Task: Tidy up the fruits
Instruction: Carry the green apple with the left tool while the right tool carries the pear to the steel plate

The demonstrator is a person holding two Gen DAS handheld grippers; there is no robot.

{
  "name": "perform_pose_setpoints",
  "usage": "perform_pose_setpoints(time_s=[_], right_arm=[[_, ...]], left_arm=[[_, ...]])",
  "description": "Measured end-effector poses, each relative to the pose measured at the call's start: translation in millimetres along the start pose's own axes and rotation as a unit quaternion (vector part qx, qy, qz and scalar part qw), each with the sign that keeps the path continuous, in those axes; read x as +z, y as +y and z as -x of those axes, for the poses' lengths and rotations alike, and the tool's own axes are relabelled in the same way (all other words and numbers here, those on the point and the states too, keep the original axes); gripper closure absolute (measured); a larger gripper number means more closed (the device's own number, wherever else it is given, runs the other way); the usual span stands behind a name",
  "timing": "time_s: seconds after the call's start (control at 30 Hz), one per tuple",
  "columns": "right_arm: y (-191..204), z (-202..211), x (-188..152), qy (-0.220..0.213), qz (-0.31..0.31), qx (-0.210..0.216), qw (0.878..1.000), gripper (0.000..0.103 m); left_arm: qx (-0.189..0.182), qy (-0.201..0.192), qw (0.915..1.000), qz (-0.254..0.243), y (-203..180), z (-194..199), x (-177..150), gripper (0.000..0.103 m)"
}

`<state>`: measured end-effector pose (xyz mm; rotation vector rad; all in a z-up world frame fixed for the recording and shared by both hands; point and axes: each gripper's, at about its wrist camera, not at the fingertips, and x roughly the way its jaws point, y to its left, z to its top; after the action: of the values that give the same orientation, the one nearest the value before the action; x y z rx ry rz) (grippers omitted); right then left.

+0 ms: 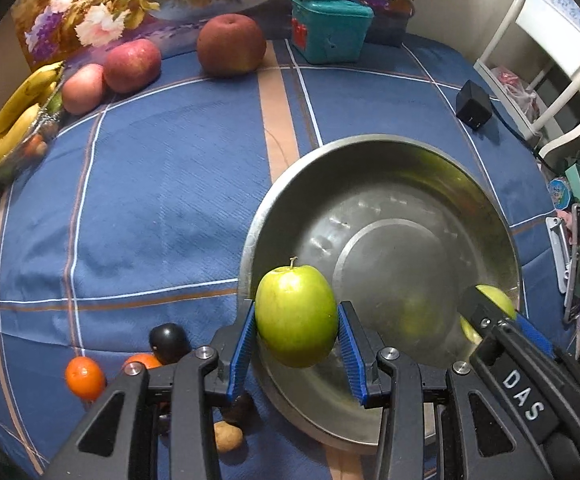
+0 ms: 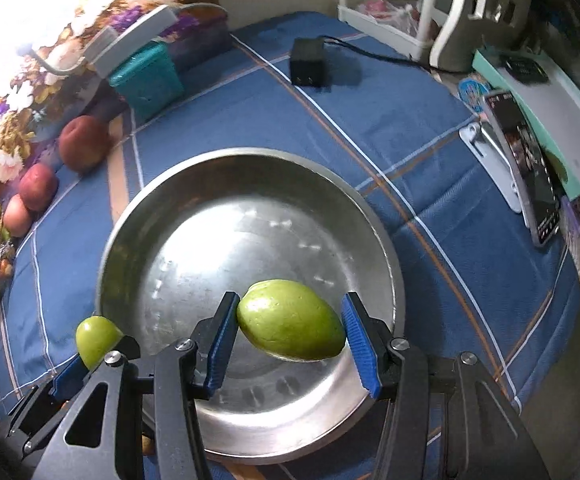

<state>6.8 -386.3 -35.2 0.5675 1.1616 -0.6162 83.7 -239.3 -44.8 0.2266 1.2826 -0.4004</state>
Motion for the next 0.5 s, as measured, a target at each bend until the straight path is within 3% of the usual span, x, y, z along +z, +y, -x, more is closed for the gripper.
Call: perform_pose_setpoints(time_s=[0.5], right_arm=[[-15, -25, -4, 0.040, -0.019, -0.006, 0.999, 0.049]], left_arm=[[-0.008, 0.015, 0.9999, 0.003, -5, -13, -2, 0.060]])
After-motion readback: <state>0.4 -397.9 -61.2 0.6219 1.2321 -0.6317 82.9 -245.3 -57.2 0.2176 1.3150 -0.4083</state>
